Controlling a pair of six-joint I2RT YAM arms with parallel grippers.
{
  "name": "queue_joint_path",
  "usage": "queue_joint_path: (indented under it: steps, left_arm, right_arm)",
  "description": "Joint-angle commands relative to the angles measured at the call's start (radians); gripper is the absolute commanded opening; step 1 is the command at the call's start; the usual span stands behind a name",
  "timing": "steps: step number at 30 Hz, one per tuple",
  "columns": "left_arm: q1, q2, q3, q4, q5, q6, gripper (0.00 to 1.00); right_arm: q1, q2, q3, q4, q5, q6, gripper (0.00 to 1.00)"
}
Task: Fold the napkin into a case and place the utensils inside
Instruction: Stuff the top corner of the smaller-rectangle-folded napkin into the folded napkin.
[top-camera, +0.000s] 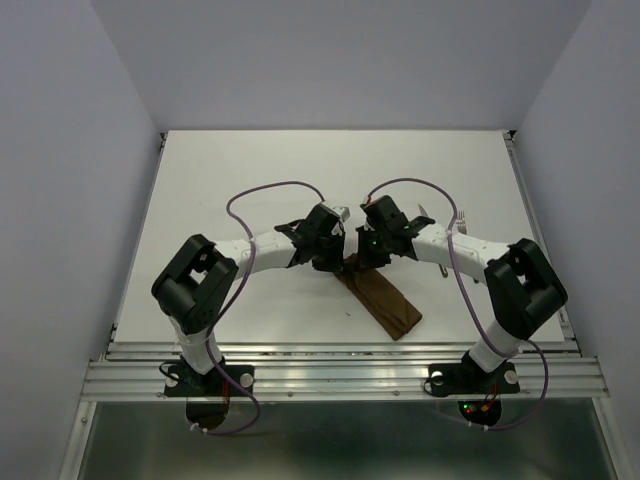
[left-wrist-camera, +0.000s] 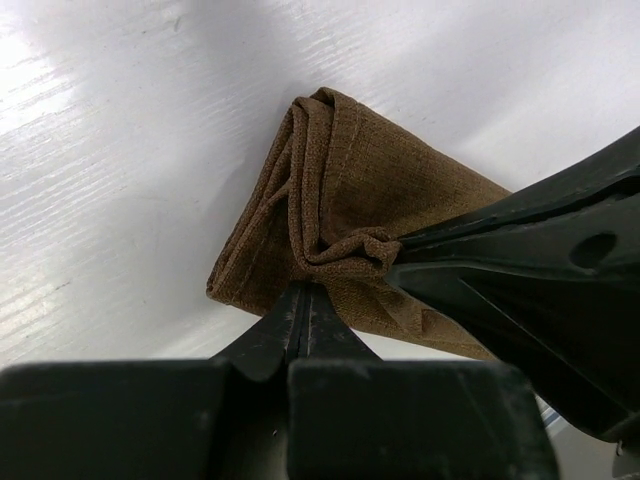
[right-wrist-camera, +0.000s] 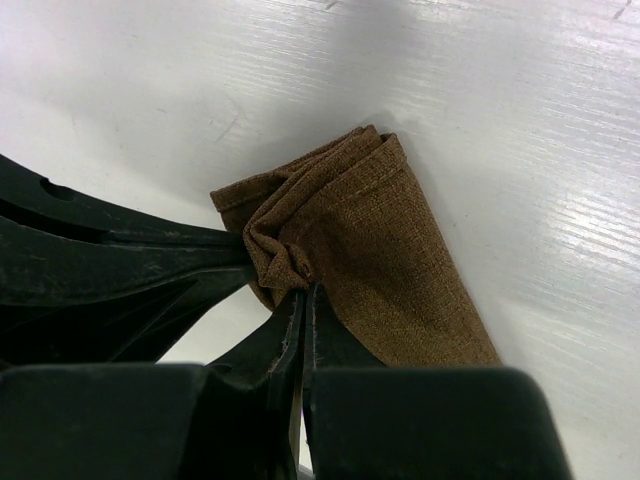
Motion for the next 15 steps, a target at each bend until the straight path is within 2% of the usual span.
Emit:
queue_joint_path:
  steps: [1,15]
  left_arm:
    - [0.017,-0.066,-0.019,0.048,0.032,-0.004,0.0]
    - [0.057,-0.093,-0.06,0.108,0.098,-0.04,0.0]
  right_arm:
    - [0.021,0.02,-0.003,0.023,0.027,0.004,0.01]
    - [0.021,0.053,-0.017,0.031,0.09,-0.002,0.01]
